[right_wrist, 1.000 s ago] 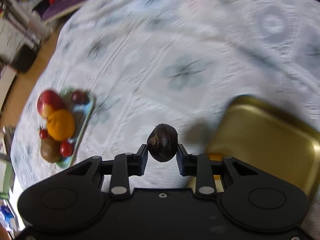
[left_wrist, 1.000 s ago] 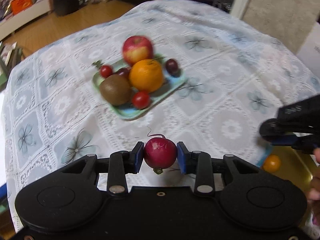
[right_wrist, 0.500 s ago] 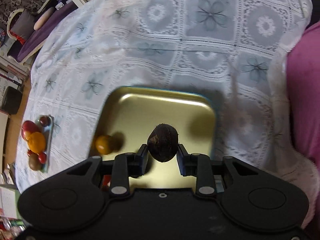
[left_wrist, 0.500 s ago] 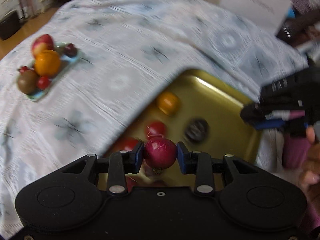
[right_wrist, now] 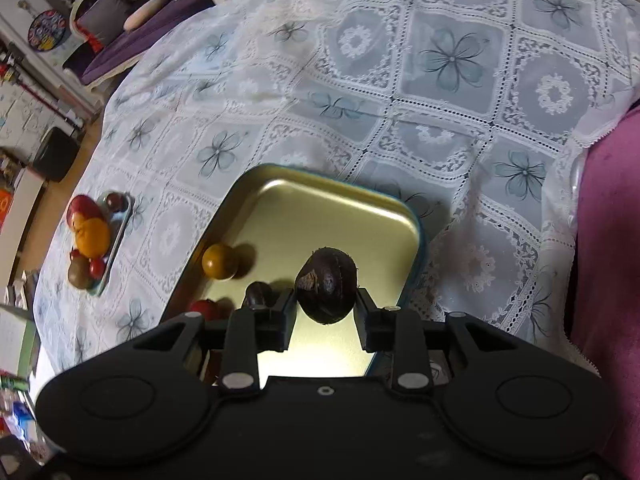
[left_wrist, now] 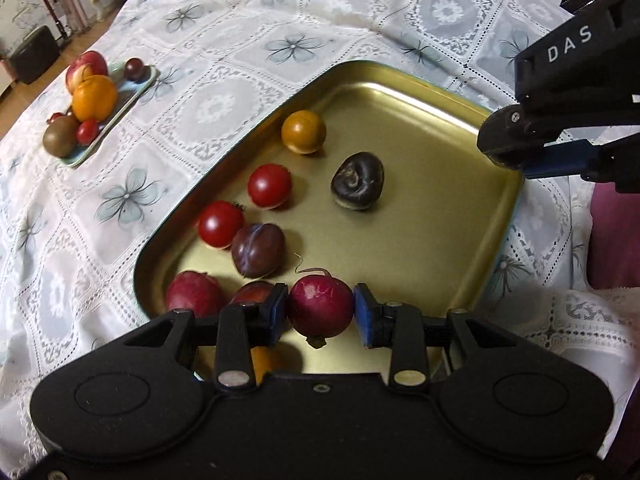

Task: Organize fruits
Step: 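Carry both fruits into the gold tray and open both grippers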

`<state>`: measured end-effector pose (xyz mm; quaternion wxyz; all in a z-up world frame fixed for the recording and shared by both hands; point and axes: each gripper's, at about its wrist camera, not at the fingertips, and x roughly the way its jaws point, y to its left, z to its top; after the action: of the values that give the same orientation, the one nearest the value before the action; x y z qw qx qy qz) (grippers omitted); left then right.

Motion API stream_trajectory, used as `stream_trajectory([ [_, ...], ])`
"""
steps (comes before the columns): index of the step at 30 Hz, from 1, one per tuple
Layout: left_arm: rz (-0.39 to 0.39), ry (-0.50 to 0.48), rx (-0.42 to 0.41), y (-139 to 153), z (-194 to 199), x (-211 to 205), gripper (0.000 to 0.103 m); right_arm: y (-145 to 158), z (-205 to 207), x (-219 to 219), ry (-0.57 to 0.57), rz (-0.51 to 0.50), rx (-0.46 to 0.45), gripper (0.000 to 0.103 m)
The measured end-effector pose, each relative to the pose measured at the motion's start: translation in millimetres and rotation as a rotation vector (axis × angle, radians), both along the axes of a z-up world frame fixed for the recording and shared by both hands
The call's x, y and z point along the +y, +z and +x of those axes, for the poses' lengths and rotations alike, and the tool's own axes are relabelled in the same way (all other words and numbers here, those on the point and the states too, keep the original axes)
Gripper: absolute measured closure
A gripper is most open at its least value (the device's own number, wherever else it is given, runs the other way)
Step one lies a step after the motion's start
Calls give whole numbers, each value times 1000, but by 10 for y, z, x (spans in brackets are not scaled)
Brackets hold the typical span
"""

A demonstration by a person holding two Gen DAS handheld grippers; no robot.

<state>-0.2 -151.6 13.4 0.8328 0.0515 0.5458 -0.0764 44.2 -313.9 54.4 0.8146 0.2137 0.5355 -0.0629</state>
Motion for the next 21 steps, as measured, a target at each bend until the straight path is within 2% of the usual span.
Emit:
stream_trajectory([
  [11, -11, 19, 2, 27, -48, 94, 59, -59, -10, 269, 62, -142, 25, 73],
  [21, -23, 23, 32, 9, -53, 93, 59, -34, -23, 300, 87, -154, 22, 74],
])
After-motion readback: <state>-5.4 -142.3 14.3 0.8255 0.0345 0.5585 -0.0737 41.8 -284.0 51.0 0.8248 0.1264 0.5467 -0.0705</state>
